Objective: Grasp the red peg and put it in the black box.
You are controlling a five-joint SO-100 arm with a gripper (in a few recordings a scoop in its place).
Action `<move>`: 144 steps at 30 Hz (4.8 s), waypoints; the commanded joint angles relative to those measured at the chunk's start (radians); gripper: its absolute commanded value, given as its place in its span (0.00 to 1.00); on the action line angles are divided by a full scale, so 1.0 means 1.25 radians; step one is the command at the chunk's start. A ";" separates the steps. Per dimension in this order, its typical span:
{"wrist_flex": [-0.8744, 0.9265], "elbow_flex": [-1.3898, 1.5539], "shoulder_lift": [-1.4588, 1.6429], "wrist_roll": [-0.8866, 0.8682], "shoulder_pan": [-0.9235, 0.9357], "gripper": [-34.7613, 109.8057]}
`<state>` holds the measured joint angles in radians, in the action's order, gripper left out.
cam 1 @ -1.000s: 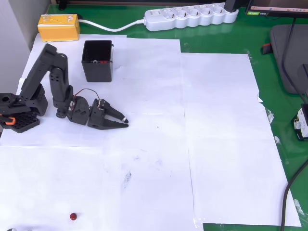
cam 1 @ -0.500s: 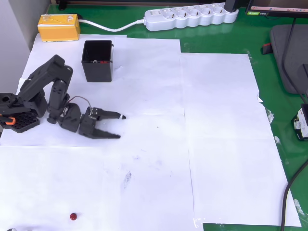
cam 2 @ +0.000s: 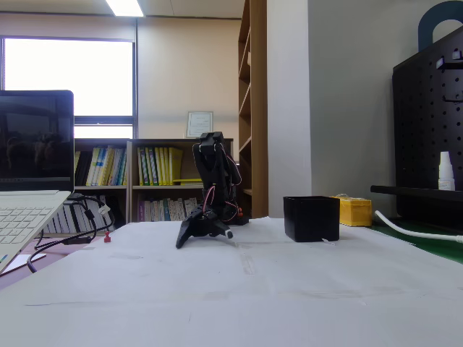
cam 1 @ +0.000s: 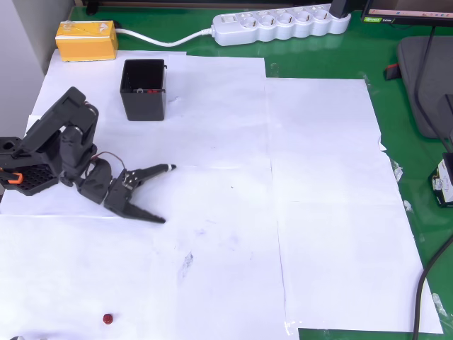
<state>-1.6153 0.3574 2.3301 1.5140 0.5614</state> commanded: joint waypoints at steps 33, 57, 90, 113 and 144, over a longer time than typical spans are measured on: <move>-0.096 0.056 0.071 -0.009 0.514 0.61; 0.158 0.265 0.009 -0.016 0.492 0.61; 0.501 0.349 -0.126 0.108 0.430 0.60; 0.578 0.358 -0.163 0.184 0.416 0.57; 0.577 0.356 -0.158 0.144 0.418 0.54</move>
<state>-0.8958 0.7931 2.1460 1.6812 1.0799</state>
